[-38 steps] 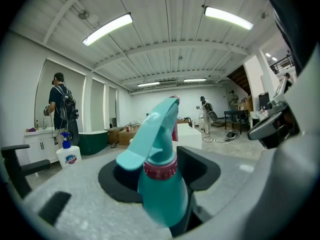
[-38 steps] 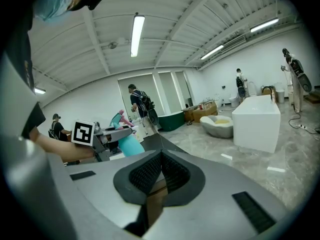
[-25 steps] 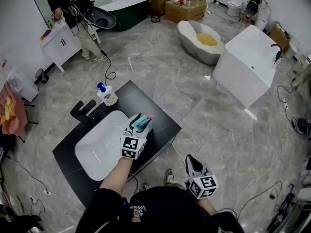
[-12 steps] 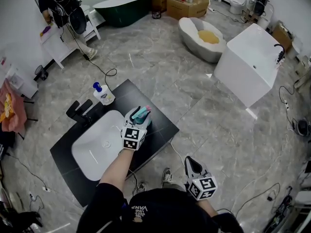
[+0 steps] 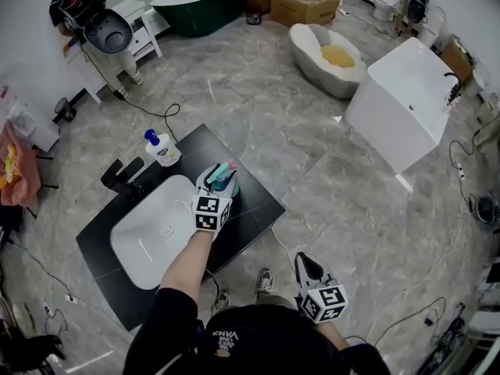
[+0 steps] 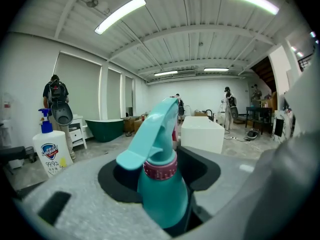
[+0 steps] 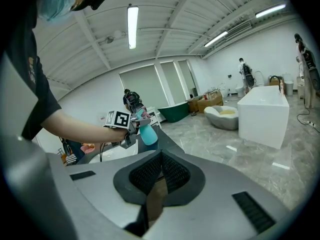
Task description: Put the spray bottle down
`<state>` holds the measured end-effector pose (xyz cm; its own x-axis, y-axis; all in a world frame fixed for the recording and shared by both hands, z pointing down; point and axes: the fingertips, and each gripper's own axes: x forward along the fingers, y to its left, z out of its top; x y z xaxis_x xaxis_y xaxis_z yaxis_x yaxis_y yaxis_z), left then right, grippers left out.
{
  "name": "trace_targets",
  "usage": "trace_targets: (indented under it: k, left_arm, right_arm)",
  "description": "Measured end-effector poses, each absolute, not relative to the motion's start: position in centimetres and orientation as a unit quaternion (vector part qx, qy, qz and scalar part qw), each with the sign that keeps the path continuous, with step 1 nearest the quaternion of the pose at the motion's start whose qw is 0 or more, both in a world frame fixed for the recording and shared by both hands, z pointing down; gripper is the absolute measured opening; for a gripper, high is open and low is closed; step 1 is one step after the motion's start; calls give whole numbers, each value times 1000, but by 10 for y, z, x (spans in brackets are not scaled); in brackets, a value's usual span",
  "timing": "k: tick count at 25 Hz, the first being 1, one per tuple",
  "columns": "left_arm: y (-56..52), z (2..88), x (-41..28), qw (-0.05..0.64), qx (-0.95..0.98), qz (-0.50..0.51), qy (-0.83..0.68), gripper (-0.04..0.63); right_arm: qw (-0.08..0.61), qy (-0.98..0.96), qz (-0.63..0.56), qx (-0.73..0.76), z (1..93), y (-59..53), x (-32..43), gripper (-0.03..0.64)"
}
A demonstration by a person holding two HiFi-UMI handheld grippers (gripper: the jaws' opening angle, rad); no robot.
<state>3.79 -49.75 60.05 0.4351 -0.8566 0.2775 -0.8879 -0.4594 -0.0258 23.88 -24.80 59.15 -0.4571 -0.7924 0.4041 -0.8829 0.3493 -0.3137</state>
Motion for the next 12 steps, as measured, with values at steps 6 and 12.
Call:
trace_targets:
  k: [6, 12]
  left_arm:
    - [-503, 605, 39, 64, 843, 125, -520, 219]
    - [-503, 605, 40, 64, 843, 127, -518, 222]
  right_arm:
    - [90, -814, 249, 518, 594, -252, 246, 3]
    - [93, -813, 249, 518, 592, -250, 245, 3]
